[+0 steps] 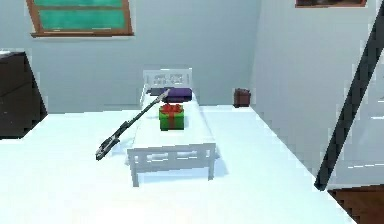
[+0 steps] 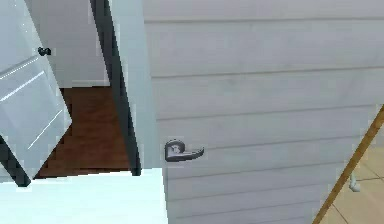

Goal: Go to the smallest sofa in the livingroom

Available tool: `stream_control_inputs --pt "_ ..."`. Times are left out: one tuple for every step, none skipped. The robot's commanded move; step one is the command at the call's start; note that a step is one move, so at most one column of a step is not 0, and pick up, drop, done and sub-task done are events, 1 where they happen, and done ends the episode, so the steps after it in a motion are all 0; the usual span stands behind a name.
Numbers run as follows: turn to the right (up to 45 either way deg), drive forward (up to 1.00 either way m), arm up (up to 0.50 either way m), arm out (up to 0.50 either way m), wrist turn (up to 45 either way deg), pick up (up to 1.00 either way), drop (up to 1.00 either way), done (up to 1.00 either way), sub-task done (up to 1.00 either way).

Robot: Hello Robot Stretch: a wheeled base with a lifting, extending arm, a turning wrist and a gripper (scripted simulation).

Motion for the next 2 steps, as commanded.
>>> stream_control_inputs --pt "-3.0 0.00 0.00 0.00 0.0 0.00 0.00 0.00 0.00" --pt "0.0 0.15 0.00 0.00 0.0 0.00 0.00 0.00 0.00"
